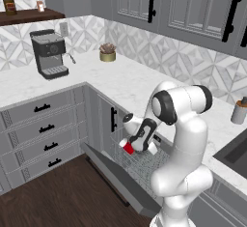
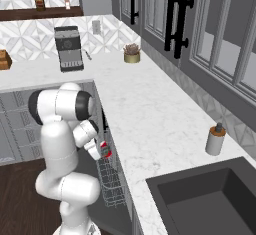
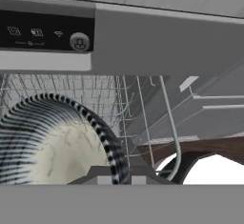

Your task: Pick up the cup and bowl from the counter, place them in the dishwasher, and close the dishwasher door.

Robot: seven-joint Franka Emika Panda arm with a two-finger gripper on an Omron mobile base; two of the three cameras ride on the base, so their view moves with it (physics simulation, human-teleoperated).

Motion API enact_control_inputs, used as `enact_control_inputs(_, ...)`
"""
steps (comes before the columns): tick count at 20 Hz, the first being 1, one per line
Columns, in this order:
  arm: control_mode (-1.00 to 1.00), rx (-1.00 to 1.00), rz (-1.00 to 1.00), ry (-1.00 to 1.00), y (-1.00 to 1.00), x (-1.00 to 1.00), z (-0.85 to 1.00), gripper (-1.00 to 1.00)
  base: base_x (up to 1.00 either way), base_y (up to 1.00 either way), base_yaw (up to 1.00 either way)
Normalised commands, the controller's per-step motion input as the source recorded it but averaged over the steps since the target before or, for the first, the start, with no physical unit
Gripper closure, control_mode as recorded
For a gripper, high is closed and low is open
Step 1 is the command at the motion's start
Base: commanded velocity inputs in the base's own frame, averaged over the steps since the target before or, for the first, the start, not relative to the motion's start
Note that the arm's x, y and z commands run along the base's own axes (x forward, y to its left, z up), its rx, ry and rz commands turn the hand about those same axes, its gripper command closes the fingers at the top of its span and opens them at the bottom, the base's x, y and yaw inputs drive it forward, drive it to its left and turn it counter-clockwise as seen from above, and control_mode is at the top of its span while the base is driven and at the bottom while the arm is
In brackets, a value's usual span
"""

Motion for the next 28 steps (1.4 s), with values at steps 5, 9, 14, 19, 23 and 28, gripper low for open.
enact_control_inputs(5,-1.0,-0.05,0.0,0.0,0.0,0.22,-0.2,1.0,0.0,0.0,0.0)
enact_control_inputs(9,-1.0,-0.04,0.0,0.0,0.0,0.37,-0.26,1.0,0.0,0.0,0.0)
enact_control_inputs(14,-1.0,-0.03,0.0,0.02,0.0,0.38,-0.33,1.0,0.0,0.0,0.0)
enact_control_inputs(19,-1.0,-0.02,0.0,0.04,0.0,0.35,-0.47,1.0,0.0,0.0,0.0)
enact_control_inputs(23,-1.0,0.0,0.01,0.0,0.0,0.28,-0.3,1.0,0.0,0.0,0.0)
enact_control_inputs(28,-1.0,0.0,0.01,0.0,0.0,0.23,-0.43,1.0,0.0,0.0,0.0)
